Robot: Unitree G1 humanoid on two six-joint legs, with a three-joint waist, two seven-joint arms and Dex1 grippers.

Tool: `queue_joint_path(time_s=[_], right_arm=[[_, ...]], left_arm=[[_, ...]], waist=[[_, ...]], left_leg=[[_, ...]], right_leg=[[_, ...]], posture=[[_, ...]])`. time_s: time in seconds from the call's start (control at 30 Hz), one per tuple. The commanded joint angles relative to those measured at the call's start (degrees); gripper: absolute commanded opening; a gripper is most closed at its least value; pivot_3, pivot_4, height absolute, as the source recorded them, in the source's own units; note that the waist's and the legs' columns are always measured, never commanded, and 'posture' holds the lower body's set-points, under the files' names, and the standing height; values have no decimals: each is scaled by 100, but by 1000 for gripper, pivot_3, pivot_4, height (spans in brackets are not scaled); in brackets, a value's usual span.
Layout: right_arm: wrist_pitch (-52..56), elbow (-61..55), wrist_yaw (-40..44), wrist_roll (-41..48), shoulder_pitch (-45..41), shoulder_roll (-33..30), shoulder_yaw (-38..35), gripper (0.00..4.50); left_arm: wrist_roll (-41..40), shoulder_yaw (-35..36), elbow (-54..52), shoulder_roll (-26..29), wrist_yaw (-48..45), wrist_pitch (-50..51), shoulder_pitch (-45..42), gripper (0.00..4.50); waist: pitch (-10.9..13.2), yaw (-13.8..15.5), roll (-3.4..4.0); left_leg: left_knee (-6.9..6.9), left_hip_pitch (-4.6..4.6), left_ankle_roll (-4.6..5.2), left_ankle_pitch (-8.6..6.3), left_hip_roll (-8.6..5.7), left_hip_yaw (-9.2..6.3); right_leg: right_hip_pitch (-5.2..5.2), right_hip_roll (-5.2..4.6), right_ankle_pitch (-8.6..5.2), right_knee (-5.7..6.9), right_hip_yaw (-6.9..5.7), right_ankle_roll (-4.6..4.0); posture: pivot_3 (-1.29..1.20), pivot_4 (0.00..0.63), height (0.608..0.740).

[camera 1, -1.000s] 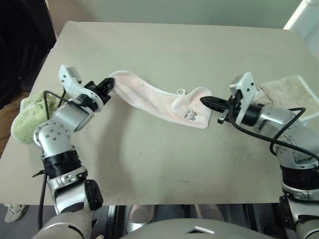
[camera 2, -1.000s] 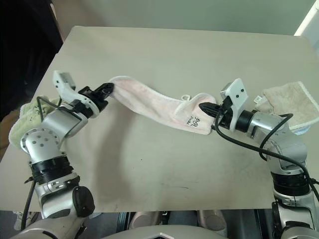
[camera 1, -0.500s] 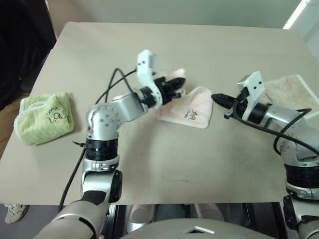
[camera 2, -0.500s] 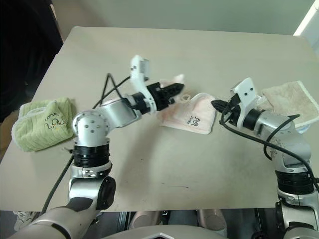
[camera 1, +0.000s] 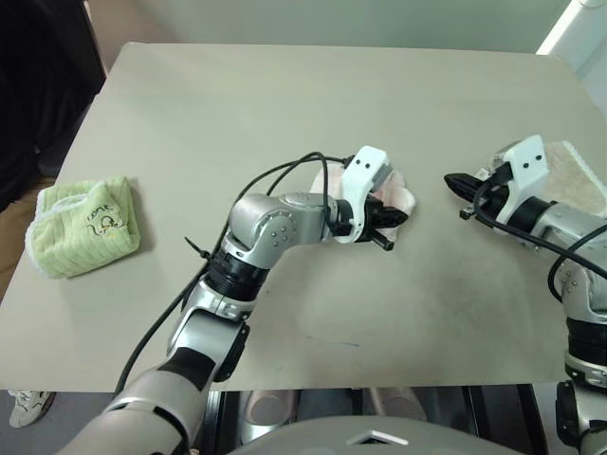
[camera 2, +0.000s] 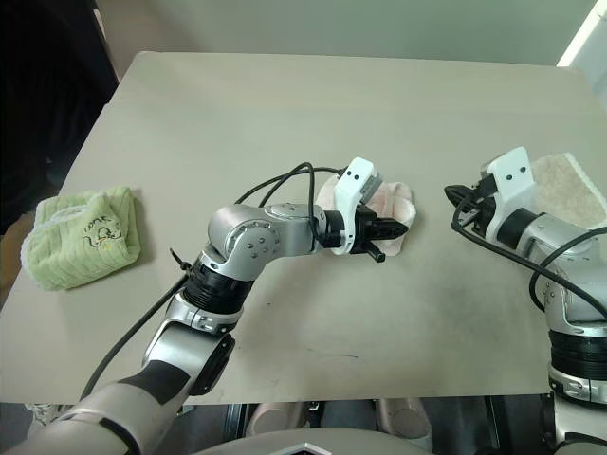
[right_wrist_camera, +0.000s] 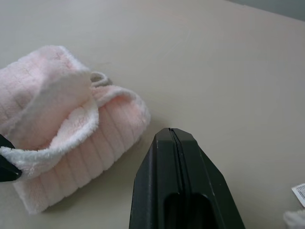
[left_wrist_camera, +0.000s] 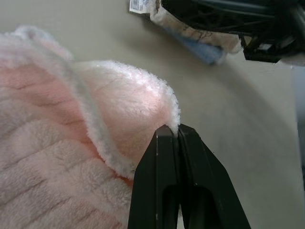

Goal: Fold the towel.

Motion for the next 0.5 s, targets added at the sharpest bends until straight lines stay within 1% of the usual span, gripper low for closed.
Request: queue_joint_path(time_s=[0.03, 0.1, 0.13, 0.17, 0.33, 0.37, 0.43, 0.5], right_arm=[[17, -366, -93, 45, 35, -65, -195, 0], [69, -424, -103, 62, 49, -66, -189, 0], [89, -439, -99, 68, 45, -67, -175, 0], [102, -448, -96, 70, 42, -68, -165, 0], [147, -455, -64, 95, -101, -7, -36, 0], [158, -470, -65, 109, -127, 16, -17, 0], [180, -500, -66, 139, -174, 62, 15, 0], [268, -613, -103, 270, -278, 261, 118, 0]], left_arm=[[113, 292, -16, -173, -120, -118, -31, 1012], [-50, 664, -33, -288, -142, -108, -16, 1673], [-123, 842, -55, -323, -132, -83, -20, 2089], [-155, 962, -74, -352, -127, -54, -23, 2362], [-142, 1238, -494, -102, -490, -169, 72, 4186], [-112, 1287, -551, -32, -577, -240, 87, 4429], [3, 1345, -593, 96, -681, -376, 97, 4429], [577, 1187, -486, 584, -993, -1027, 172, 4429]], waist=[[0, 0, 0], [0, 1, 0], [0, 1, 0], [0, 2, 0], [0, 1, 0], [0, 1, 0], [0, 0, 0], [0, -4, 0]], left_leg=[[1, 0, 0, 0, 0, 0], [1, -1, 1, -1, 0, 1], [2, -1, 2, -1, 0, 1], [2, -2, 2, -1, 0, 1], [4, -1, 3, -2, 1, 2], [5, -1, 4, -2, 0, 2], [8, -2, 6, -4, 1, 2], [12, -1, 7, -4, 1, 2]], right_leg=[[0, 0, 0, 0, 0, -1], [0, 0, 1, 0, 0, 0], [0, 0, 1, 0, 0, 0], [0, 0, 1, 0, 1, 1], [0, 0, 2, 1, 1, 1], [0, 0, 4, 1, 1, -2], [0, 0, 5, 1, 1, -4], [0, 0, 8, 4, 1, -8]], posture=[[0, 150, 740], [0, 150, 740], [0, 150, 740], [0, 150, 740], [0, 150, 740], [0, 150, 740], [0, 150, 740], [0, 150, 740]])
